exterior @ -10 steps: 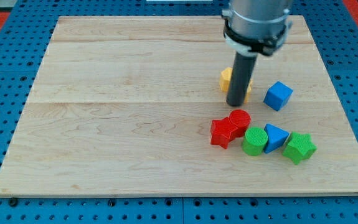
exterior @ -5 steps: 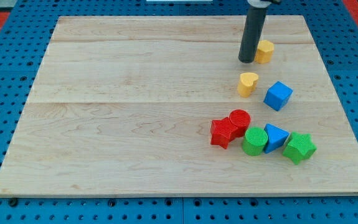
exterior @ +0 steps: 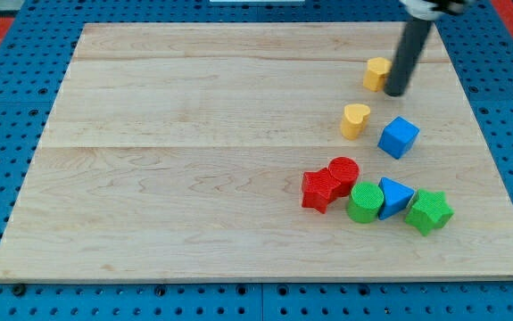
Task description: Move the yellow hexagon to the top of the board
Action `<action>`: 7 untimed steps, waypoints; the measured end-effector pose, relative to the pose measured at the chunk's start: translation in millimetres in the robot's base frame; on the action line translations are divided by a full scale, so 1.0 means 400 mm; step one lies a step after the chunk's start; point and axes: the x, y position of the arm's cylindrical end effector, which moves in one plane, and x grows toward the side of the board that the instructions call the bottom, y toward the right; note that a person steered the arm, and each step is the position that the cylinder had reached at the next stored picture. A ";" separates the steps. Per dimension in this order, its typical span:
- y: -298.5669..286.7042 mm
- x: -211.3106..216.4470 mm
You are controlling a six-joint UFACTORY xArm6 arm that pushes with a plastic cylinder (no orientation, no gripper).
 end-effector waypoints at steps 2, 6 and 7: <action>-0.011 -0.118; -0.054 -0.159; 0.010 -0.025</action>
